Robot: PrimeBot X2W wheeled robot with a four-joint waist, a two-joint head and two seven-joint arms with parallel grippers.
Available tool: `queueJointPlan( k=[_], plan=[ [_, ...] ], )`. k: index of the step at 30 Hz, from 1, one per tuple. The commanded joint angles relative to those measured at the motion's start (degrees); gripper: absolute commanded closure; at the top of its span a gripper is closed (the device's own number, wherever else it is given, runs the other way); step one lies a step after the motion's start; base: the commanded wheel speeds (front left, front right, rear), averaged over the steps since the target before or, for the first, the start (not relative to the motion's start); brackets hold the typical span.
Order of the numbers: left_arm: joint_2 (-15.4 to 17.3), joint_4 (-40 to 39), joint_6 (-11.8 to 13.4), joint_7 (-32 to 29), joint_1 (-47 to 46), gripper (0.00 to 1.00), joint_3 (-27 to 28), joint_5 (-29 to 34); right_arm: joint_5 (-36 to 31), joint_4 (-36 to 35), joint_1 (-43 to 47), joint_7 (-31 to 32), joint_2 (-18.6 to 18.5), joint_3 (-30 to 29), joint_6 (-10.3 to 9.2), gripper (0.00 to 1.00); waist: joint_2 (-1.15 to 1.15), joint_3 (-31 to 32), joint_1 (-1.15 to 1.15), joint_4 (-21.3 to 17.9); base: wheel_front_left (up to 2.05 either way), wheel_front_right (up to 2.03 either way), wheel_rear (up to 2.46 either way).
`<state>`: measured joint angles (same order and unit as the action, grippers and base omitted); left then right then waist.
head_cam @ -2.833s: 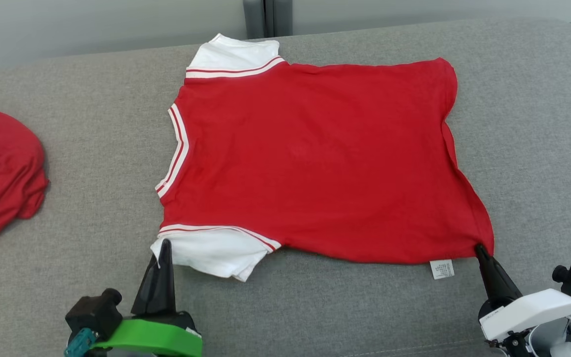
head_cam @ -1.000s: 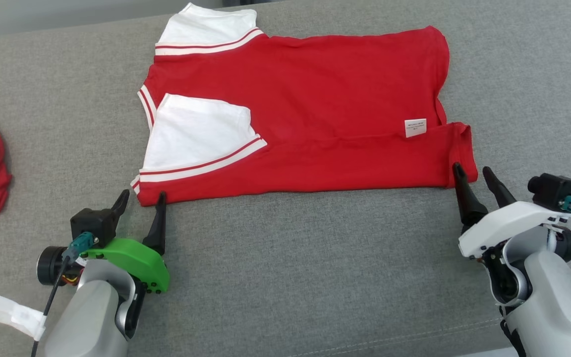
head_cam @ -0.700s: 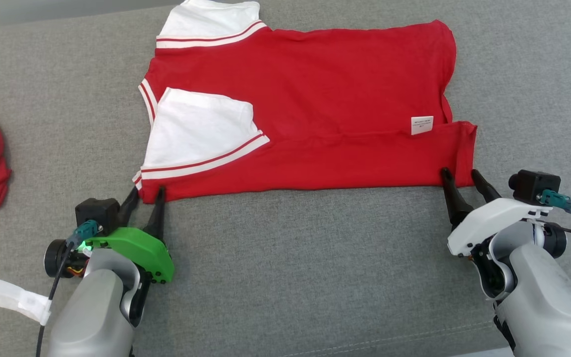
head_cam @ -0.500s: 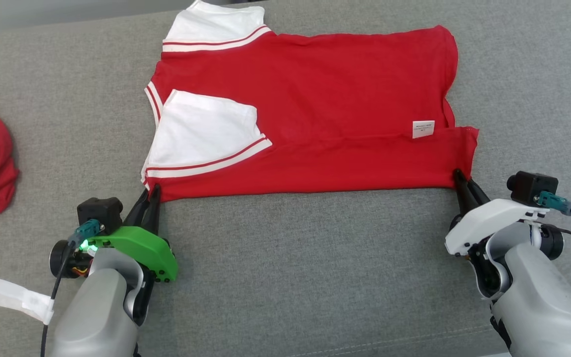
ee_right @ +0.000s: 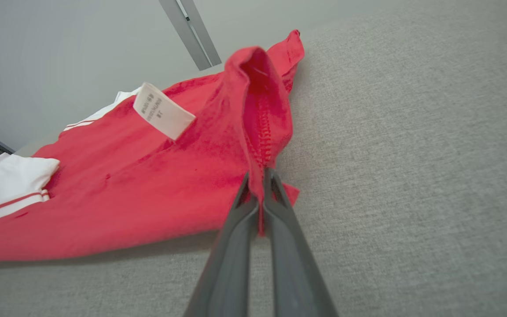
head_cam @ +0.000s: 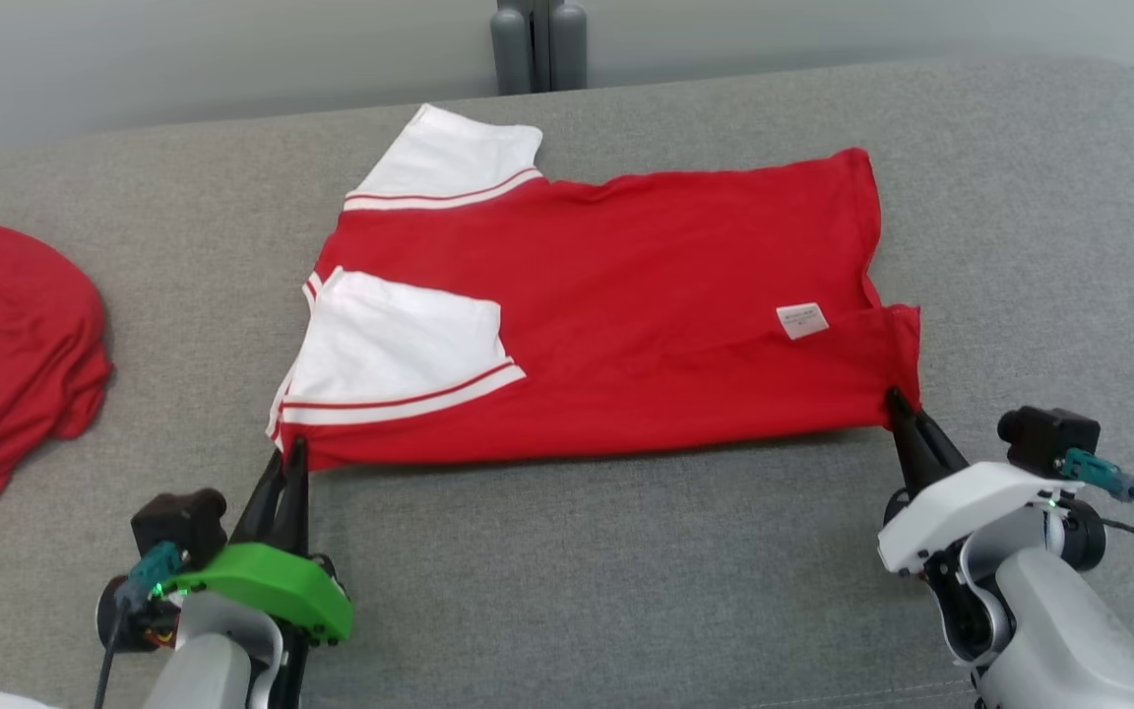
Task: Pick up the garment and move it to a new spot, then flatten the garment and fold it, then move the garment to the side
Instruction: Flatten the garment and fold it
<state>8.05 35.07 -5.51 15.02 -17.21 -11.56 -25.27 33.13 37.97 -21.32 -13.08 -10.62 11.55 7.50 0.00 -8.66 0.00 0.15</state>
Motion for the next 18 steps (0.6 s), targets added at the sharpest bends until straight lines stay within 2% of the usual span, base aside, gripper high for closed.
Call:
queueJointPlan(
  k=[1, 13, 18],
  plan=[
    [-0.21, -1.33, 0.41, 0.18, 2.36, 1.0, 0.59, 0.3, 0.44, -1.02, 1.93, -0.26, -0.6, 0.22, -0.03, 1.0, 0.0, 1.87, 0.0, 1.04, 0.0, 0.0, 0.0],
    [-2.2, -8.84, 1.81, 0.19, 16.09, 1.0, 0.35, 1.44, -0.29, -11.92, 15.43, 3.16, -2.44, -1.52, -0.03, 1.0, 0.0, 4.73, 0.0, 2.83, 0.0, 0.0, 0.0],
    [-2.67, -9.74, 2.03, 0.19, 19.34, 1.0, -0.57, 1.2, -0.92, -16.31, 21.13, 5.86, -0.83, -5.03, -0.03, 1.0, 0.0, 5.24, 0.0, 3.31, 0.0, 0.0, 0.0]
  ],
)
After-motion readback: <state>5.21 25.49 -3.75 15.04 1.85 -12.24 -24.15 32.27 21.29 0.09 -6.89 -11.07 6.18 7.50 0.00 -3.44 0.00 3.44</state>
